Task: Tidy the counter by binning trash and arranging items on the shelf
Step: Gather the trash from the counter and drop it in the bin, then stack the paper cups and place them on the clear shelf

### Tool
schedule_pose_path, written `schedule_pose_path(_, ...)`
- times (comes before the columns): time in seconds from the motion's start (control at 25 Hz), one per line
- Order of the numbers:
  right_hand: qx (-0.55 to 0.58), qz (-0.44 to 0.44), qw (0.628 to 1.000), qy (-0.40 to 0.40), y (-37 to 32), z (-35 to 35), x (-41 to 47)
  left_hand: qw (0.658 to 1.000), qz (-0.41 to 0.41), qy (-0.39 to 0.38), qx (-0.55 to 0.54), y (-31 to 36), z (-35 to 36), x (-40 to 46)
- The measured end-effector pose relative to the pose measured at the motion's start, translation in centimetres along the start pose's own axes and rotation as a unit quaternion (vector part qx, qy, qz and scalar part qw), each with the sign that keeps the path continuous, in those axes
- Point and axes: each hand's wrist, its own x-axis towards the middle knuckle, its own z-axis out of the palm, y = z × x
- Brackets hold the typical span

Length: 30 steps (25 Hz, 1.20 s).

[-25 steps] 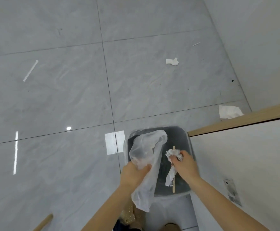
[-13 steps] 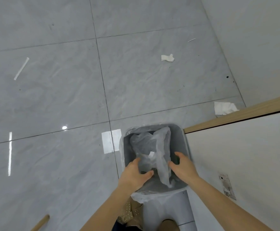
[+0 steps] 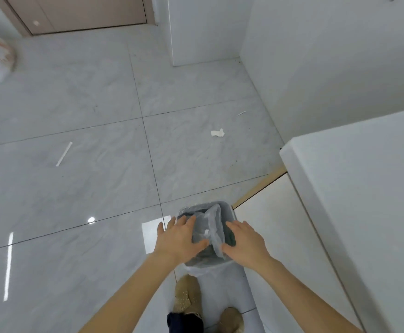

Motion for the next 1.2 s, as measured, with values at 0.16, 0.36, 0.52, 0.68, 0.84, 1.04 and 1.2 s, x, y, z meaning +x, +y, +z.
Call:
schedule_pose_path(0.16,-0.004,-0.02,0.999,0.034,-2.0,-6.1,-5.7,0.999,0.017,0.03,0.032,2.2,-6.4,-5.3)
schedule_pose_path(0.36,0.0,-0.024,0.994,0.104,-3.7,-12.8,-11.3,0.992,0.054,0.089,0.066,5.6,-13.2,-9.9)
schedule_pose_path(0.52,0.0,-0.019,0.987,0.157,-4.1,-17.5,-15.1,0.981,0.097,0.143,0.091,9.0,-17.7,-12.5)
schedule_pose_path(0.68,0.005,-0.004,0.976,0.22,-3.0,-21.4,-18.4,0.965,0.149,0.187,0.11,12.7,-21.1,-14.7)
schedule_pose_path(0.84,0.004,0.015,0.961,0.275,-0.9,-24.3,-21.9,0.947,0.195,0.221,0.132,17.2,-23.1,-17.1)
schedule_pose_path(1.04,0.001,0.048,0.942,0.332,3.6,-26.2,-26.9,0.926,0.247,0.24,0.154,23.7,-23.2,-19.6)
schedule_pose_path(1.2,0.006,0.083,0.93,0.359,7.9,-26.5,-31.0,0.91,0.29,0.243,0.168,28.9,-21.5,-21.2)
